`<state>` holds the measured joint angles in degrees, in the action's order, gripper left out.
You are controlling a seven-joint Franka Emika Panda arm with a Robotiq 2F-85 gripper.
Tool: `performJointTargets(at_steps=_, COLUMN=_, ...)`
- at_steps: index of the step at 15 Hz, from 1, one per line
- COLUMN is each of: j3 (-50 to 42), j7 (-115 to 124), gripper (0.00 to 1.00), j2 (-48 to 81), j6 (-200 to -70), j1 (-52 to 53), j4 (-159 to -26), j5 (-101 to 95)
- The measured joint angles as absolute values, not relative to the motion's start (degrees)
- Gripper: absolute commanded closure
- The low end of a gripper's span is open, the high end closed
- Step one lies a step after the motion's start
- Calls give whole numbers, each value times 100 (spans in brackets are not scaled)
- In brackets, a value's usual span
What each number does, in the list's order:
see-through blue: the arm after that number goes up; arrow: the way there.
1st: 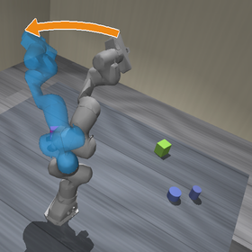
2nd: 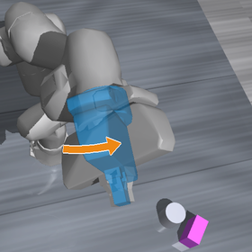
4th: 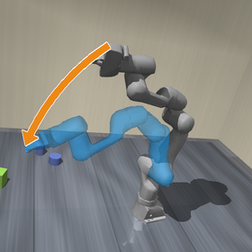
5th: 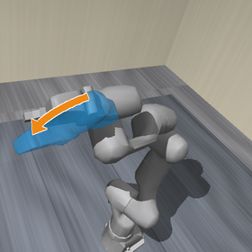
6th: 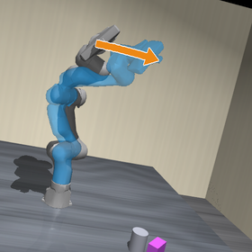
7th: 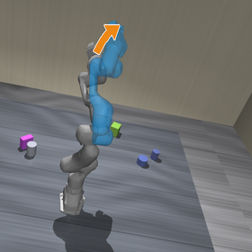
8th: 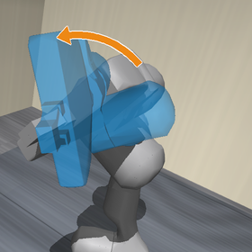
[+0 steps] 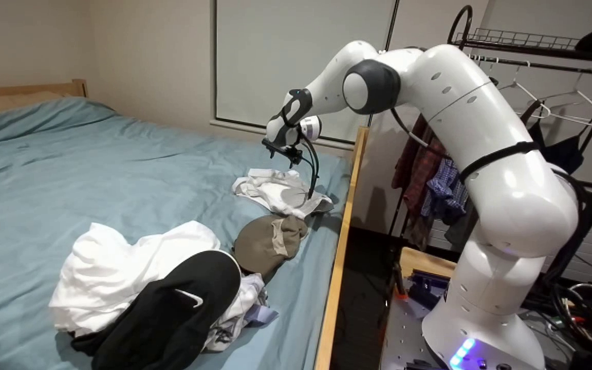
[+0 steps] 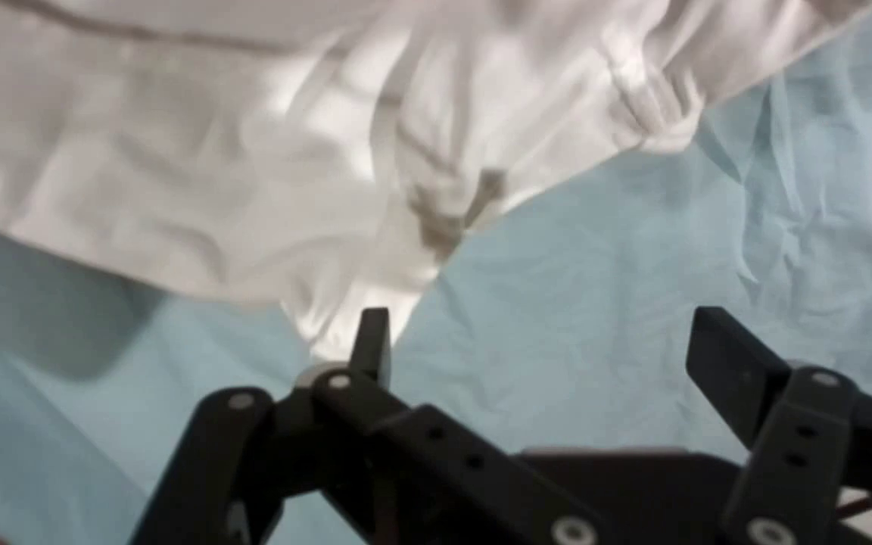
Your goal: Fold the white pair of shorts
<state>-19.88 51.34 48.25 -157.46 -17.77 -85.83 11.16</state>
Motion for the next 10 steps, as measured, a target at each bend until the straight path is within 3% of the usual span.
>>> performJointTargets(at_steps=5, j3=-2388, j7=4555, gripper=0, j2=3564, j6=-15750, j1=-1594, j4=-9470, j5=758)
performJointTargets(at_steps=10, j3=-2398, j7=4532, gripper=0, j2=3424, j6=-15764, j1=-1516, j4=-9716, j5=743)
